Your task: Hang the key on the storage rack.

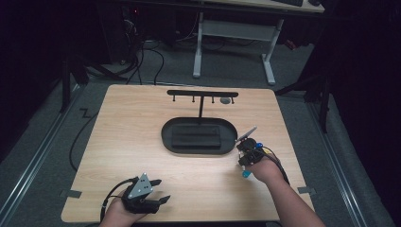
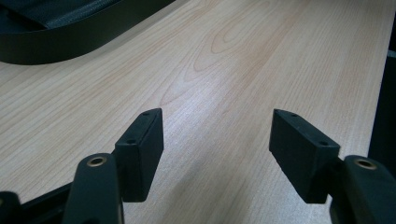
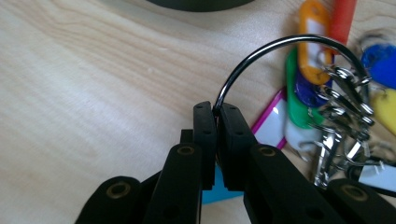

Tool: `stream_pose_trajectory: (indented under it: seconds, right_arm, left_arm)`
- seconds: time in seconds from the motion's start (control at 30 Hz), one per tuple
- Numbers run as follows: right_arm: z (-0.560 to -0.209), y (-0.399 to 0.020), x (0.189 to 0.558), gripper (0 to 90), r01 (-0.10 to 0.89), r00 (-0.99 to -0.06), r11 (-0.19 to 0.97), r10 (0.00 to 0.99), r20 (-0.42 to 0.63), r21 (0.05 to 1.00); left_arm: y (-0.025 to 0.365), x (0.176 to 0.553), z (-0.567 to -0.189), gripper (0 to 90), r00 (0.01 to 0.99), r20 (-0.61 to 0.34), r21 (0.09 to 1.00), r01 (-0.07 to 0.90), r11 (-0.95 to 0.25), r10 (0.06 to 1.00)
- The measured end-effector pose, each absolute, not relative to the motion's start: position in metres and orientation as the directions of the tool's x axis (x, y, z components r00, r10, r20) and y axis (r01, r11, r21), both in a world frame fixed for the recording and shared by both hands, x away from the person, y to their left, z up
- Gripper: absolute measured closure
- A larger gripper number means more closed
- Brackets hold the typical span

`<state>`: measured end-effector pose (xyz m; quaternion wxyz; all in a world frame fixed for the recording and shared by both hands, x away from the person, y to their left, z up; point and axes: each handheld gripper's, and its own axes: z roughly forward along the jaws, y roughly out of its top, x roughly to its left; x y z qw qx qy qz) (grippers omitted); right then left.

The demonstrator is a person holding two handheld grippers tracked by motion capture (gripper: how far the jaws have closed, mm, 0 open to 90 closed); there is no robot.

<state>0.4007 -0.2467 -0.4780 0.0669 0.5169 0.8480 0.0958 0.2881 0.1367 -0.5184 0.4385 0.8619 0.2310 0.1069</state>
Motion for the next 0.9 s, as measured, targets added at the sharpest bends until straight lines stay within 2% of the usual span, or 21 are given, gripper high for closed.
stream_pose_trajectory:
  seconds: [0.5, 0.9]
  right_arm:
    - [-0.446, -0.257, 0.377, 87.2, 0.811, -0.530, 0.536, 0.843, -0.094, 0.234]
    - [-0.410, -0.274, 0.367, 87.6, 0.797, -0.521, 0.547, 0.837, -0.169, 0.254]
  left_arm:
    - [0.137, 0.288, -0.519, 35.9, 0.868, -0.007, 0.804, 0.299, -0.513, 0.496]
    - [0.136, 0.288, -0.520, 35.8, 0.868, -0.004, 0.802, 0.299, -0.518, 0.496]
